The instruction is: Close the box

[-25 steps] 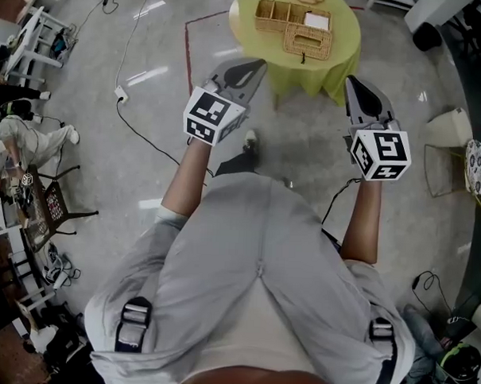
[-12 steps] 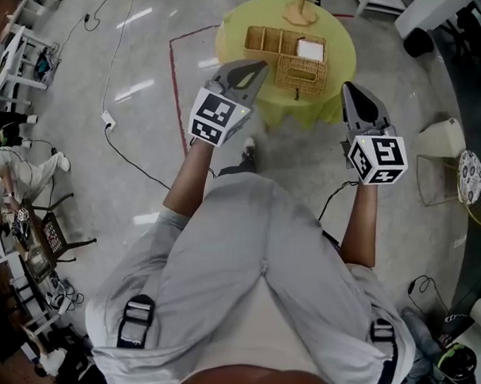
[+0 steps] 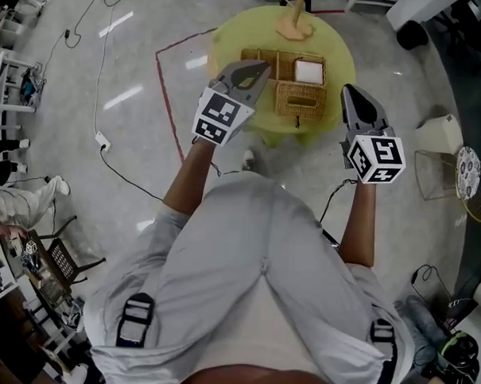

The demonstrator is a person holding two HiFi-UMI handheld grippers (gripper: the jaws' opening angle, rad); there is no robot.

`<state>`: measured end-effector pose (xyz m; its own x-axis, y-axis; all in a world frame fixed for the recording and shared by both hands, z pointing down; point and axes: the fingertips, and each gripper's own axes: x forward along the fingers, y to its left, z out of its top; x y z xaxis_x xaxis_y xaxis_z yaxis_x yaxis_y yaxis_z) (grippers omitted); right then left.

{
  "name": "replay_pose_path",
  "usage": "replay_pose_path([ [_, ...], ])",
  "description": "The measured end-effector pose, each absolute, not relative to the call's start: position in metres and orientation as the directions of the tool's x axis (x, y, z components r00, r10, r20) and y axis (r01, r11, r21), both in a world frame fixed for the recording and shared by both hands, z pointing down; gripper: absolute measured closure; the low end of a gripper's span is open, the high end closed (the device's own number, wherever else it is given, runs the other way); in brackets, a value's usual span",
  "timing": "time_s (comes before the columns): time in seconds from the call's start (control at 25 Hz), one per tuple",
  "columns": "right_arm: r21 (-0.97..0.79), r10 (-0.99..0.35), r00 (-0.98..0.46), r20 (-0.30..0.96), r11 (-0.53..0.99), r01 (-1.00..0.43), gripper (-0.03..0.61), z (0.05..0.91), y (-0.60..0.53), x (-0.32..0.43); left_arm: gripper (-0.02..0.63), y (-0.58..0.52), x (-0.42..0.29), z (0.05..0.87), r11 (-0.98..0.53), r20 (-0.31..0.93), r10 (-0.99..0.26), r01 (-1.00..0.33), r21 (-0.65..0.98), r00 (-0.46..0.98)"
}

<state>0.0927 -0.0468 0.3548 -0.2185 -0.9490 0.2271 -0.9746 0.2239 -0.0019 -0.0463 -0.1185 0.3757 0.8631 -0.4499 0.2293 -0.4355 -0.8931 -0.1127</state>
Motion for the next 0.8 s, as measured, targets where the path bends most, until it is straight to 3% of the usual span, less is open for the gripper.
replay_pose_path([
  [0.4, -0.033, -0.931, -0.136, 0.339, 0.133, -0.991, 0.545, 0.417, -0.075, 0.132, 0.584, -0.168, -0.037, 0.434, -0.89, 0.307, -0.436, -0.457, -0.004, 0.846],
  [0.8, -0.112, -0.828, -0.291, 0.479, 0.271, -0.956, 0.468, 0.499, -0.088, 0.168, 0.584, -0.164, 0.009, 0.486, -0.835, 0.388, -0.478, -0.545, 0.078, 0.788],
])
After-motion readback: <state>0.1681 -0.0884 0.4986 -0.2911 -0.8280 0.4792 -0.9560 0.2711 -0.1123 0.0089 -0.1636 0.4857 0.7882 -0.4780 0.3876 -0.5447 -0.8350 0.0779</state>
